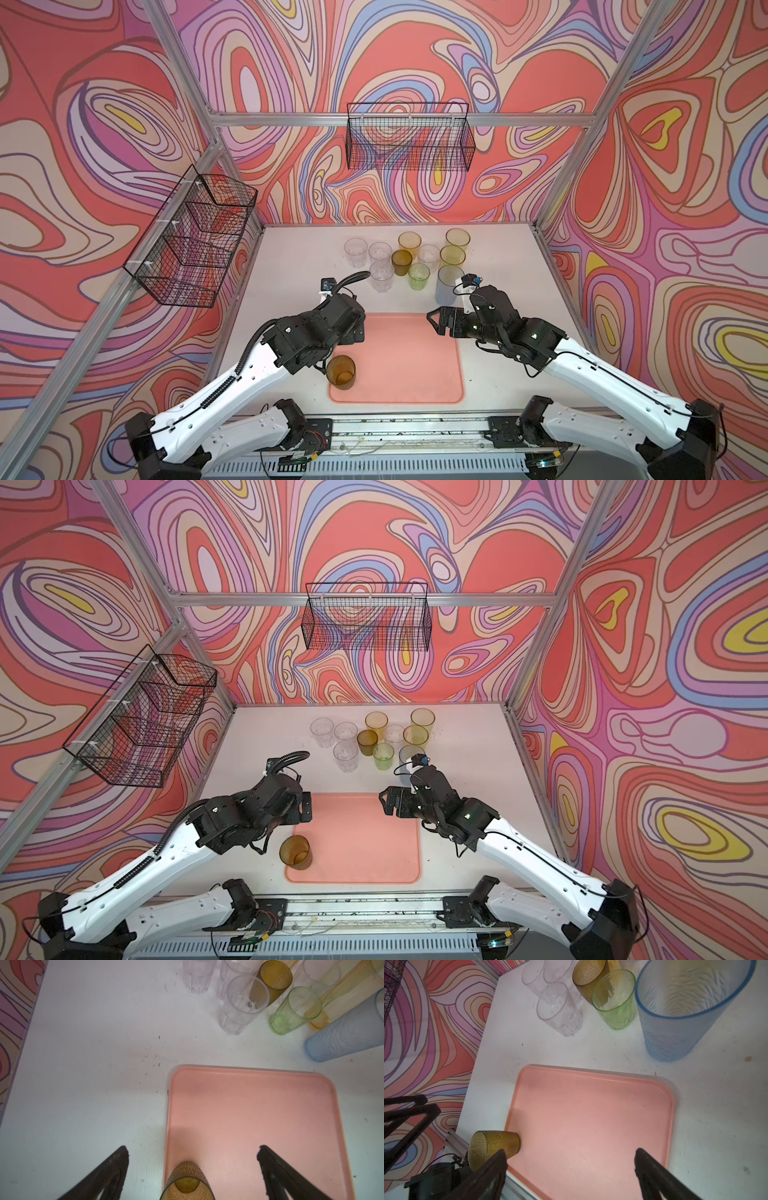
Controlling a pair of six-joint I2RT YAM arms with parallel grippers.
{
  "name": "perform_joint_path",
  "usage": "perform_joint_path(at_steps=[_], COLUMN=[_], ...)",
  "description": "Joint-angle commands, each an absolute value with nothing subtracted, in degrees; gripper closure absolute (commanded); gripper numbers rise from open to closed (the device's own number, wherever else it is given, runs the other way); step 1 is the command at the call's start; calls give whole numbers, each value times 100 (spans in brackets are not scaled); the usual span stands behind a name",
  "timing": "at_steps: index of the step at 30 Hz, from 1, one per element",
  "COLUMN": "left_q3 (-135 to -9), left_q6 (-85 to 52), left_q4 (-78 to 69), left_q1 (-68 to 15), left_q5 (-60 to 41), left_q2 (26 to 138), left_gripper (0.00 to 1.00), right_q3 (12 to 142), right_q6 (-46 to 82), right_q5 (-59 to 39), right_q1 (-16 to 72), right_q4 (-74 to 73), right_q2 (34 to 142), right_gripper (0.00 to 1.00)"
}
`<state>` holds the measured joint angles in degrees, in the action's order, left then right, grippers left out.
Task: Place the glasses into the tray
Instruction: 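Release the olive glass on the tray and raise the left gripper toward the clear glasses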
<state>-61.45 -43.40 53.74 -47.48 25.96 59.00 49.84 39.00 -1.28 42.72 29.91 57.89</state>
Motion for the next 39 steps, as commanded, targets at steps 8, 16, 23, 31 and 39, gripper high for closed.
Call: perform_joint_path(at_steps=[8,16,23,31,39], left_q3=[-7127,-7526,-7857,-8410,-9609], left_q6=[-3693,-3434,-3072,-2743,-2462], left_q4=[4458,4099,4253,3920,4039], left_q1=[-3756,-2743,-2393,-1894,-1473], left_q5=[1804,845,835,266,13], left_q2=[7177,7920,8573,9464,10651], left_gripper=[0,16,8,9,11], right_q3=[5041,5402,5943,6344,6664], right_q6=[3771,3736,3355,3121,3218], right_q5=[-463,-214,94,311,198], right_q1=[4247,4253,4251,4252,4254], right_q4=[2962,3159,3449,3375,2991], right_q2=[5427,5413,5810,6567,7178], right_gripper=[2,1,2,2,2])
